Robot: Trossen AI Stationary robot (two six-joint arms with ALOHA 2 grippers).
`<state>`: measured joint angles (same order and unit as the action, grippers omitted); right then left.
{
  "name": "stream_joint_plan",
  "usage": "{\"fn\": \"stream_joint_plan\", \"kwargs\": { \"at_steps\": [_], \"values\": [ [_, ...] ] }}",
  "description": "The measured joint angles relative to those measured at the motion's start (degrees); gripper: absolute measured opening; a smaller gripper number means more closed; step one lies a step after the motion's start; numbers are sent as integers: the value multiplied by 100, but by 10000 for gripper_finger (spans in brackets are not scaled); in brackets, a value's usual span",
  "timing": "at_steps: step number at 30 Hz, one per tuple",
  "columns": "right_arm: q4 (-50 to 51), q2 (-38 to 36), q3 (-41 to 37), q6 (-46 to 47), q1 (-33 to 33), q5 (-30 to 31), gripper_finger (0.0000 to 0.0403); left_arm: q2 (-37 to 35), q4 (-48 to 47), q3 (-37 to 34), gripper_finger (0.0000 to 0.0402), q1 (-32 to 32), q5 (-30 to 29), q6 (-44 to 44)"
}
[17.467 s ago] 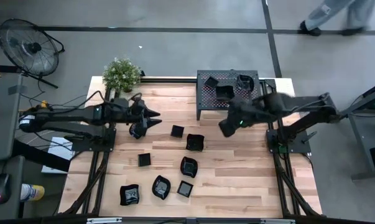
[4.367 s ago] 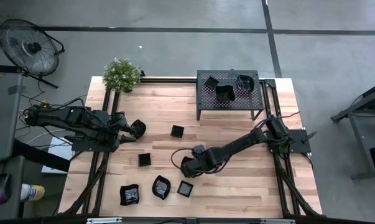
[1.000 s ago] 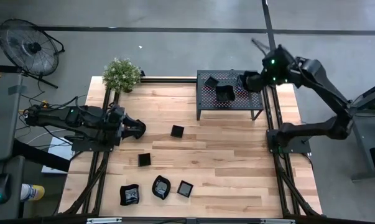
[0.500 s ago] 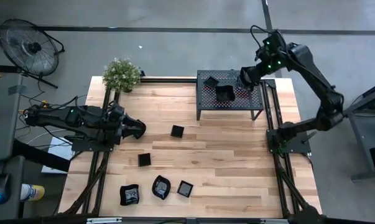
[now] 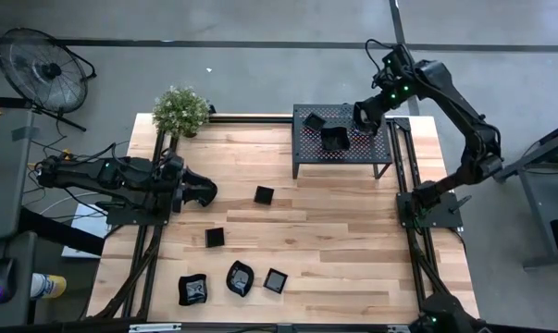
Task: Pick & Place Mini shaped plates
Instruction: Stack the black leaf-shaped plate on top of the black leaf-shaped plates on the shelf
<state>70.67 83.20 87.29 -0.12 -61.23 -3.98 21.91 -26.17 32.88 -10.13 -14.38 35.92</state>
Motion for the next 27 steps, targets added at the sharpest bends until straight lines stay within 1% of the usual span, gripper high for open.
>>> {"fn": "stream_joint_plan", "kwargs": {
  "at_steps": [6, 15, 20, 27],
  "values": [
    [38, 3, 0, 169, -22, -41, 0, 0, -4, 0, 195, 0, -157, 44],
    [150, 4, 0, 632, -11, -51, 0, 0, -2, 0, 195, 0, -184, 173],
    [162, 4, 0, 669, 59, 114, 0, 0, -4, 0, 195, 0, -184, 186],
    [174, 4, 0, 756, 118, 129, 0, 0, -5, 0, 195, 0, -184, 186]
  ]
}}
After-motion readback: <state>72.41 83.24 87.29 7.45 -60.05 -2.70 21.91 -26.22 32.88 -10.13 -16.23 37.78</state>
